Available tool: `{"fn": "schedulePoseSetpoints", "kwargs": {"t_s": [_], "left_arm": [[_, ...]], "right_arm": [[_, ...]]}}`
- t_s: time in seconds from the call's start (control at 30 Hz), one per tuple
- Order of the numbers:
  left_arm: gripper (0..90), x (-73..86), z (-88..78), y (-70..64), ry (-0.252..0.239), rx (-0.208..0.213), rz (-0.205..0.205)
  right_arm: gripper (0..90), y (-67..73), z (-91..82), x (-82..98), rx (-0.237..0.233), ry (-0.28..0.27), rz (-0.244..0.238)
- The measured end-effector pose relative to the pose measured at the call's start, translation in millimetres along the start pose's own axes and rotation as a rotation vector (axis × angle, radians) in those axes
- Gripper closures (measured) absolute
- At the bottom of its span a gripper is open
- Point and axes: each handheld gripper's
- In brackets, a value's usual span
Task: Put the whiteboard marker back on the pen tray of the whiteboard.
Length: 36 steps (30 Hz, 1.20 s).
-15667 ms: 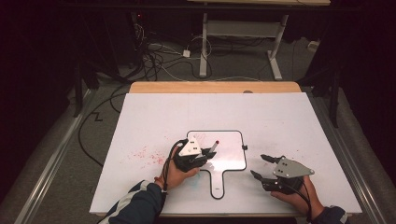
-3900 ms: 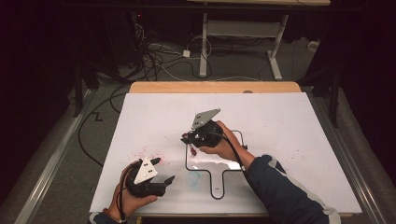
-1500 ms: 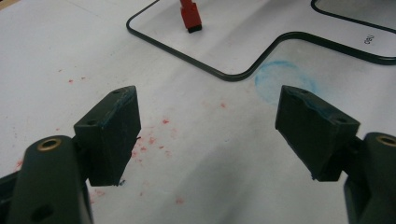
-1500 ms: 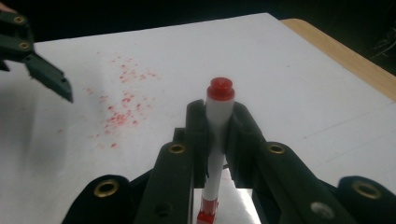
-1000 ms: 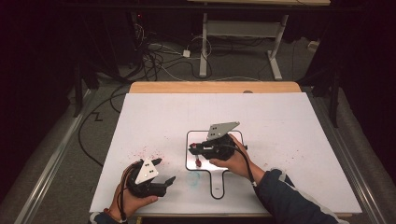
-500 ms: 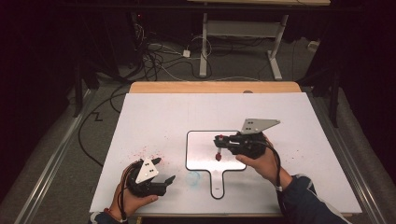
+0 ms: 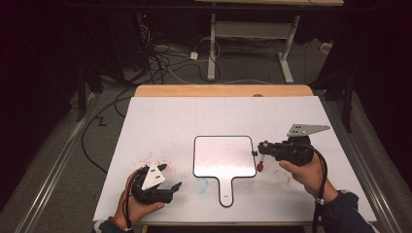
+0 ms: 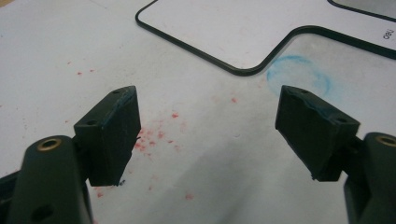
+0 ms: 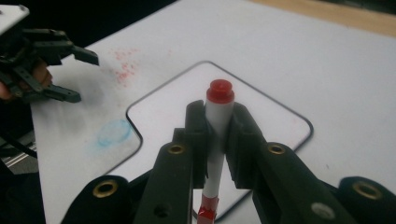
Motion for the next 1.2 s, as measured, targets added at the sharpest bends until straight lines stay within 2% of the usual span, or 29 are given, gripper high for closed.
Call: {"fn": "schedulePoseSetpoints", "kwargs": {"t_s": [0.03, 0.13, 0.27, 0.3, 0.37, 0.53, 0.57, 0.73, 0.8, 0.9, 1.03, 1.2], "left_arm": [[21.3, -0.2, 0.3, -0.4, 0.003, 0.002, 0.001], [21.3, -1.2, -0.1, -1.1, -0.002, 0.006, 0.006], [21.3, -2.2, 0.6, -2.3, -0.002, 0.009, 0.012], [21.3, -2.5, 1.0, -2.6, -0.002, 0.010, 0.014], [21.3, -3.1, 1.8, -3.1, -0.001, 0.014, 0.016], [21.3, -3.6, 3.6, -3.5, 0.006, 0.016, 0.022], [21.3, -3.6, 3.8, -3.4, 0.007, 0.015, 0.021], [21.3, -3.2, 4.5, -3.4, 0.012, 0.017, 0.023], [21.3, -3.1, 4.5, -3.7, 0.014, 0.017, 0.025], [21.3, -3.1, 4.5, -3.8, 0.013, 0.018, 0.024], [21.3, -3.1, 4.8, -3.9, 0.015, 0.019, 0.024], [21.3, -3.0, 5.0, -4.0, 0.017, 0.020, 0.025]], "right_arm": [[81.1, -2.2, -0.8, 1.3, 0.006, 0.013, 0.017], [81.1, -11.3, 1.0, 5.7, -0.017, 0.059, 0.071], [80.9, -23.8, 11.3, 13.5, -0.047, 0.106, 0.147], [80.8, -26.8, 14.1, 15.1, -0.053, 0.105, 0.164], [79.6, -31.7, 20.1, 17.5, -0.022, 0.105, 0.187], [76.6, -45.1, 34.2, 23.5, 0.014, 0.061, 0.236], [76.5, -46.7, 37.1, 24.9, 0.012, 0.051, 0.239], [73.5, -52.3, 53.0, 30.2, 0.066, 0.041, 0.249], [72.6, -54.6, 59.0, 33.0, 0.069, 0.029, 0.259], [71.3, -54.2, 68.0, 35.6, 0.103, 0.039, 0.251], [70.9, -55.1, 78.3, 37.8, 0.143, 0.063, 0.236], [72.8, -53.3, 83.4, 35.9, 0.200, 0.077, 0.171]]}}
Point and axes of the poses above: each handheld gripper's, and its own axes: z roughly forward along the jaws, x roughly out of its underside, y roughly to its left, and after that the axes turned 8 degrees about -x, right-handed
